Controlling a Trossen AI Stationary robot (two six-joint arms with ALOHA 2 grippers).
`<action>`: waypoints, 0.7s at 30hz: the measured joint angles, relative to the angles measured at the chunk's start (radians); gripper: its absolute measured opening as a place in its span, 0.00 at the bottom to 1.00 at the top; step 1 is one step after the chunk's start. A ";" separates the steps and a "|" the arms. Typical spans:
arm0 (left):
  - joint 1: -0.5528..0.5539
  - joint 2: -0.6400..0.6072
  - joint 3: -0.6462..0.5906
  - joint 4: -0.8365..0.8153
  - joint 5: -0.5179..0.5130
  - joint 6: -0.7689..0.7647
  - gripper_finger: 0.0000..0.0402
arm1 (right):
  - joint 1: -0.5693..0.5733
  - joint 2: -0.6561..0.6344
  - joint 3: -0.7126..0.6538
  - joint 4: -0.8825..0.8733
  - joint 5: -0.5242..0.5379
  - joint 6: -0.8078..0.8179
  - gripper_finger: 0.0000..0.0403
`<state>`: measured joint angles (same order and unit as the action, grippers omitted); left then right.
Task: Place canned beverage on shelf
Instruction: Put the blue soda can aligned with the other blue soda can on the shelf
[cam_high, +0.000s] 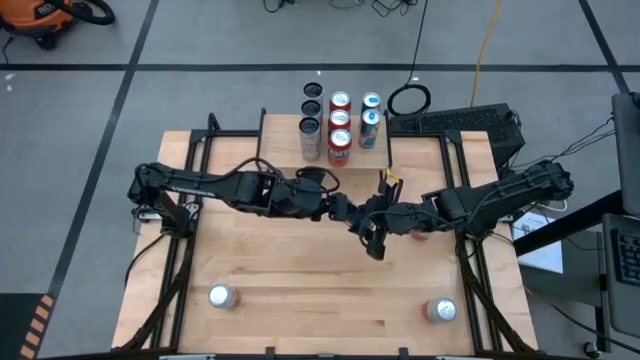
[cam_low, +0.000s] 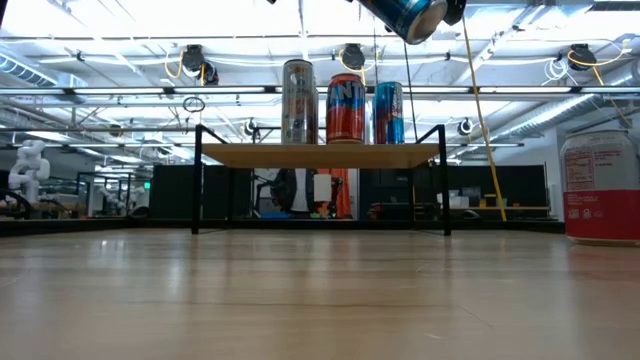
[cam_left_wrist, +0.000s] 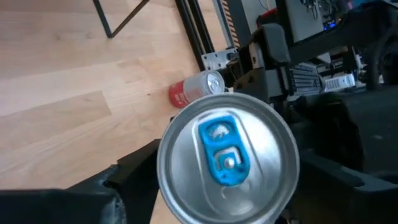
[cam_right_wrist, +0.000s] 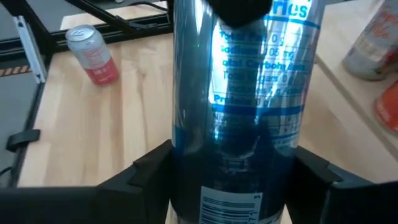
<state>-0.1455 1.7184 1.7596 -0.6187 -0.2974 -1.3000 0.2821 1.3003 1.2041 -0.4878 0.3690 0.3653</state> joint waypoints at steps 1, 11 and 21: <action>0.000 0.000 0.000 0.000 0.002 0.000 0.79 | 0.000 -0.002 0.000 0.000 -0.011 0.001 0.53; -0.005 -0.012 0.000 0.039 0.002 0.056 0.88 | 0.000 -0.054 0.000 -0.008 -0.126 0.036 0.53; -0.015 -0.097 0.000 0.104 -0.054 0.225 0.88 | -0.001 -0.136 0.000 -0.010 -0.271 0.069 0.53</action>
<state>-0.1605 1.6218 1.7599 -0.5148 -0.3510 -1.0751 0.2813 1.1645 1.2037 -0.4980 0.0977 0.4343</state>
